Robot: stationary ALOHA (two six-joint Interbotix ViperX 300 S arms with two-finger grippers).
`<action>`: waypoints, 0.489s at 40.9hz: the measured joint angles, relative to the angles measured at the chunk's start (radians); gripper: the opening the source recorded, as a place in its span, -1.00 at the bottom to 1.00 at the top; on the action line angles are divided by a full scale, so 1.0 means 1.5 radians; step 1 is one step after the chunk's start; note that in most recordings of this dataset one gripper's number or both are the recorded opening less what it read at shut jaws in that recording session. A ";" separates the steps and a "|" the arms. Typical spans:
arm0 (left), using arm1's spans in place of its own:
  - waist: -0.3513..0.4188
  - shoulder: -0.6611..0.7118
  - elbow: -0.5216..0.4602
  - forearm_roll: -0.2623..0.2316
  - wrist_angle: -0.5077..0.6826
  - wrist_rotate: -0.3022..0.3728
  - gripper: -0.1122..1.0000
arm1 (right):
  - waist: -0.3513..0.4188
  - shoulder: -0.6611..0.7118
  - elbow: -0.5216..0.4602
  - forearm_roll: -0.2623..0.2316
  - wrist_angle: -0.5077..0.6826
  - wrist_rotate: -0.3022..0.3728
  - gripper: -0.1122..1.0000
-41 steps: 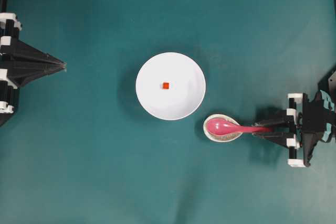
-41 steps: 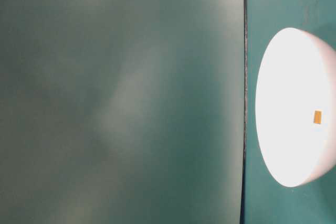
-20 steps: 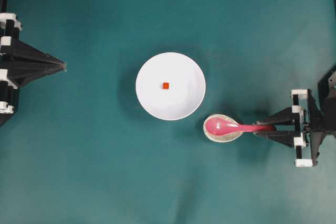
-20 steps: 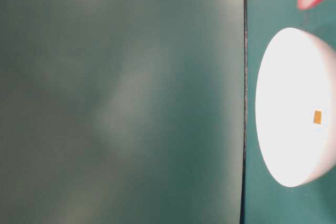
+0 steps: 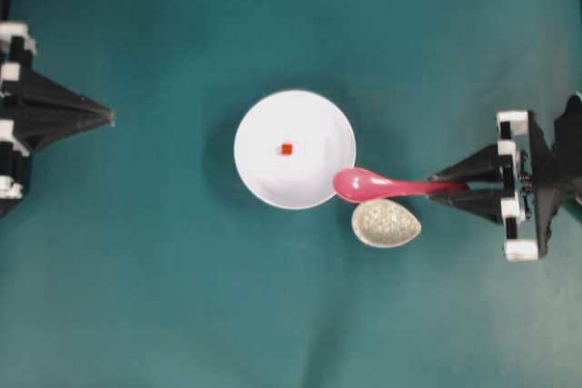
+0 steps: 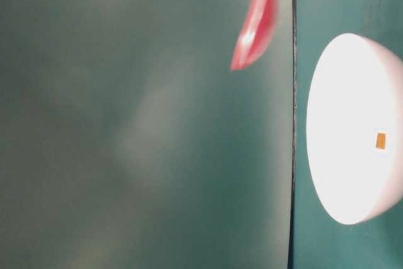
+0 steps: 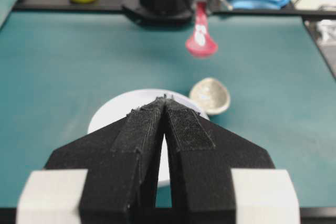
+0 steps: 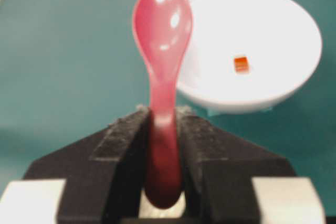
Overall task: Grip the spoon and scoop the red block from the bowl with right arm.
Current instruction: 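Lift the pink spoon off its rest and swing it over the bowl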
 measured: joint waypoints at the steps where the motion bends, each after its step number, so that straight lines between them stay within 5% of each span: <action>1: 0.000 0.000 0.000 0.000 0.001 0.000 -0.80 | -0.013 -0.010 -0.007 -0.001 0.024 -0.007 -0.36; 20: 0.000 -0.002 0.001 0.001 0.002 0.000 -0.80 | -0.300 -0.021 -0.199 -0.002 0.468 0.004 -0.36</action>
